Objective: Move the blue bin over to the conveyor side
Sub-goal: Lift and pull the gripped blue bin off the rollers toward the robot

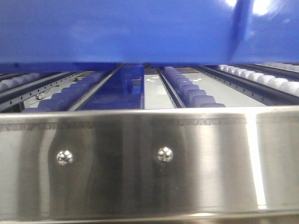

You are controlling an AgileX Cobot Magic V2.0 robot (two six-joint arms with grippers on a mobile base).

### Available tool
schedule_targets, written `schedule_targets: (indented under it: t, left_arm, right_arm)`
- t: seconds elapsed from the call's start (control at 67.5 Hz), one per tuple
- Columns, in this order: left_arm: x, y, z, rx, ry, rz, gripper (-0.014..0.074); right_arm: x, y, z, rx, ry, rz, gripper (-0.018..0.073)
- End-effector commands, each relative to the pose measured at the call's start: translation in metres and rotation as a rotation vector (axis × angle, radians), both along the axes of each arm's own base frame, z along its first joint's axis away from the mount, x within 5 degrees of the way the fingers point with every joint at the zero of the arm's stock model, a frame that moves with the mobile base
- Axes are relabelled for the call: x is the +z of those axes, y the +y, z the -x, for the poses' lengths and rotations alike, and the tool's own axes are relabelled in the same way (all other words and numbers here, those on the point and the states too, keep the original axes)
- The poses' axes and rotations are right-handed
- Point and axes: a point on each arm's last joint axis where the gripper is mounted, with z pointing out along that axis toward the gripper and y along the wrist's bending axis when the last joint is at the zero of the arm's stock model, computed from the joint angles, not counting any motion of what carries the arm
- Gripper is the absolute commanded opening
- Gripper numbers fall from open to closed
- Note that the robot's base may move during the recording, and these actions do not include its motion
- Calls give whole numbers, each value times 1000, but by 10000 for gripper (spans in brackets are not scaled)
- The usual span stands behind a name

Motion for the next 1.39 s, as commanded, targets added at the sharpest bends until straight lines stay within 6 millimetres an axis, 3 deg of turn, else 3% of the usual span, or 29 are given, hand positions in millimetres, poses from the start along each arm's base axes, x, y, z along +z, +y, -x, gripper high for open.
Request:
schedule_targets:
  t: [0.0, 0.252, 0.548, 1.378]
  left_arm:
    - [19, -4, 21, -27, -112, 19, 1]
    - [23, -20, 31, -95, -118, 39, -15]
    - [16, -36, 19, -100, -84, 35, -15]
    - [25, -36, 8, -61, -223, 61, -15]
  right_arm:
    - [20, -4, 8, 27, -155, -10, -72]
    - [27, -8, 16, 35, -193, -2, -72]
    - [31, -11, 21, 35, -220, 5, -72]
    - [35, -10, 19, 41, -273, -11, -72]
